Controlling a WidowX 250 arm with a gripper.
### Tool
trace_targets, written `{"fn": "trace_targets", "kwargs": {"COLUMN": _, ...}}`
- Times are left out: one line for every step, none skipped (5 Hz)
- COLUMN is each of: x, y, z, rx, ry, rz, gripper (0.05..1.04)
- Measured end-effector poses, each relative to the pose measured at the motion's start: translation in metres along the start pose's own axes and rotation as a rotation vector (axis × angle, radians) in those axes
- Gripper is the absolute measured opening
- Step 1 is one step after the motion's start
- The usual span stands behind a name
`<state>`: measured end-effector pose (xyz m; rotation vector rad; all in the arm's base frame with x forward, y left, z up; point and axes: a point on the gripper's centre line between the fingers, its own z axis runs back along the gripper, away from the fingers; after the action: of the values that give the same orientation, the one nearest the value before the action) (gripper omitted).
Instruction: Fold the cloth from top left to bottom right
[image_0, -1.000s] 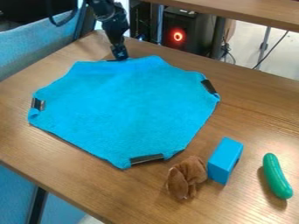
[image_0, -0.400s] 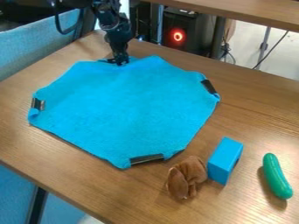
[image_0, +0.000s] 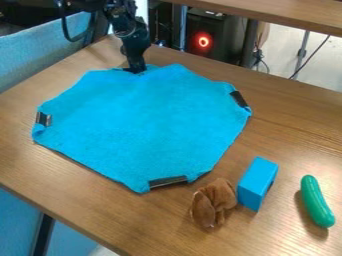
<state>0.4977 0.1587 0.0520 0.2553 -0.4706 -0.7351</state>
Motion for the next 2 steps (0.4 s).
{"fn": "trace_targets", "kwargs": {"x": -0.0044, "y": -0.0019, "z": 0.0016, "rx": -0.021, "ry": -0.015, "rz": 0.008, "gripper": 0.064}}
{"fn": "trace_targets", "kwargs": {"x": -0.0067, "y": -0.0016, "z": 0.0031, "rx": -0.041, "ry": -0.041, "rz": 0.031, "gripper": 0.051}}
